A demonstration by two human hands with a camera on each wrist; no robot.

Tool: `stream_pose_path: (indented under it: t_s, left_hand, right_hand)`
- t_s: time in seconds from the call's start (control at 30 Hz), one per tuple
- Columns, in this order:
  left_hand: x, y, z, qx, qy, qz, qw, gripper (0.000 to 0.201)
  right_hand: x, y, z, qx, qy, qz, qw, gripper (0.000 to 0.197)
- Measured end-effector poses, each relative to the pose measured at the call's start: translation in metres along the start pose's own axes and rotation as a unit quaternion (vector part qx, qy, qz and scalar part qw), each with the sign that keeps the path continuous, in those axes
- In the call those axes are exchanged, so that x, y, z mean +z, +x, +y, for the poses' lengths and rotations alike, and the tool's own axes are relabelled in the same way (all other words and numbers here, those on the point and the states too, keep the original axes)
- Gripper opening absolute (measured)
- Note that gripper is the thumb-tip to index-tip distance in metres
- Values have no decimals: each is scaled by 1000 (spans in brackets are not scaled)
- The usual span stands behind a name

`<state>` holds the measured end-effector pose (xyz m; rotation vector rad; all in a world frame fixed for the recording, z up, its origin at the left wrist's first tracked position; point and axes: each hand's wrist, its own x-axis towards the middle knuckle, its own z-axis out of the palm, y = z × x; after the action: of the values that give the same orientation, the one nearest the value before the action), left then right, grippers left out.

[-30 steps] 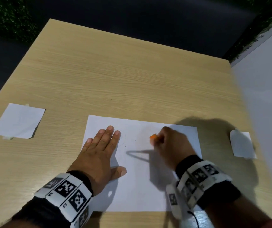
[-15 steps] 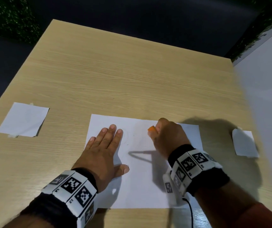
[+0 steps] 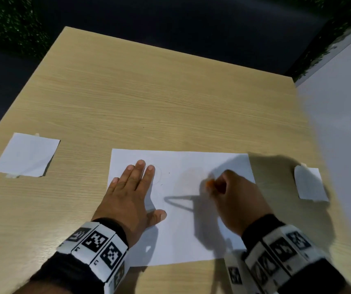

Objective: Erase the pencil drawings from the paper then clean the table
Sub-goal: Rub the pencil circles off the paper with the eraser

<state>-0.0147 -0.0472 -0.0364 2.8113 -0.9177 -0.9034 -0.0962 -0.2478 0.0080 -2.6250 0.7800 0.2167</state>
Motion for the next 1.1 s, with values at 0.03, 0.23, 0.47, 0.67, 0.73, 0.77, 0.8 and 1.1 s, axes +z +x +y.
stream_pose_path:
  t_s: [0.03,0.23,0.47,0.67,0.73,0.77,0.8,1.1]
  left_hand:
    - [0,0,1,-2,-3,6,1000,94]
    - [-5,-7,-4,14,-107,42,993,103]
    - [1,-31,-19,-36,-38,0,999,106]
    - [-5,-31,-11,-49,47,-42,997,106]
    - [-4,-32,-12,-50,63,-66,995,107]
    - [-4,-32,-12,-51,67,-74,994,107]
    - [-3,-32,-12,-50,67,-80,993,108]
    - [0,-31,-17,-34,64,-102,992,125]
  right_hand:
    - [3,-11,1,-16,3,-7,1000,25]
    - [28,-20,10,-21,13,-29,999,20]
    - [15,-12,14,-21,-3,-33,999,19]
    - [38,-30,-49,-154,90,-47,983,17]
    - [54,-39,-65,-215,84,-49,972,15]
    - [60,-44,-72,-221,75,-63,970,15]
    - [66,-47,-74,-199,70,-83,974,15]
    - [47,-33,-29,-76,-34,-5,996,20]
